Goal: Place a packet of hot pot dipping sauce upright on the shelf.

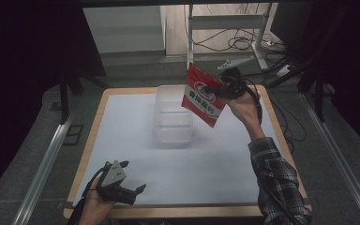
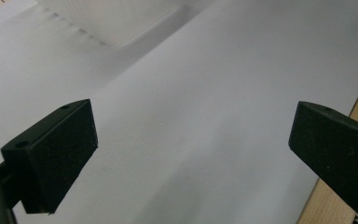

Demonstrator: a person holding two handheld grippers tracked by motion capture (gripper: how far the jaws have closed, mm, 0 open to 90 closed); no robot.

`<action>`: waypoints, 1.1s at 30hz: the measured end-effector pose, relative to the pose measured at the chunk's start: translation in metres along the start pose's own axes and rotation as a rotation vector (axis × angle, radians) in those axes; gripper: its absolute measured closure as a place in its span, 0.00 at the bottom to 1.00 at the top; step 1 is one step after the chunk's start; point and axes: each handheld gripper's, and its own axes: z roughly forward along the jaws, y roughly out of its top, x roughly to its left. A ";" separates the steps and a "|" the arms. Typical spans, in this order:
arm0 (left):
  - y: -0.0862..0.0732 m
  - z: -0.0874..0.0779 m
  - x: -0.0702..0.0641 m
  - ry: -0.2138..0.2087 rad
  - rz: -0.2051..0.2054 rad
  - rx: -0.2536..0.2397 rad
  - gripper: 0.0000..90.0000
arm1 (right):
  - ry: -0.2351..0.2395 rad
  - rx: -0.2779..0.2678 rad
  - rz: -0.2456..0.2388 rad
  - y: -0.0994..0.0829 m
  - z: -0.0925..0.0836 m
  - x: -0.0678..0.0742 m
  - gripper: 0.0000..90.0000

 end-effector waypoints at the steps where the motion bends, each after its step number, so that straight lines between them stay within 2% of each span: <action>1: 0.000 0.000 0.000 -0.001 -0.001 -0.003 0.01 | 0.002 -0.001 0.003 0.002 0.003 -0.001 0.97; 7: 0.000 -0.002 0.001 -0.001 -0.006 -0.022 0.01 | 0.012 -0.024 -0.010 0.012 0.024 -0.005 0.97; 10: -0.001 -0.004 0.003 -0.009 -0.014 -0.048 0.01 | 0.013 -0.031 -0.015 0.015 0.031 -0.005 0.97; 13: -0.001 -0.007 0.006 -0.018 -0.039 -0.079 0.01 | 0.015 -0.030 -0.011 0.020 0.040 -0.005 0.97; 18: -0.001 -0.010 0.009 -0.028 -0.072 -0.104 0.01 | 0.018 -0.045 -0.021 0.030 0.057 -0.002 0.97; 27: -0.002 -0.009 0.009 -0.028 -0.063 -0.100 0.01 | 0.046 -0.068 -0.049 0.040 0.077 0.003 0.97; 33: -0.001 -0.009 0.008 -0.026 -0.054 -0.098 0.00 | 0.100 -0.057 -0.050 0.041 0.087 0.009 0.97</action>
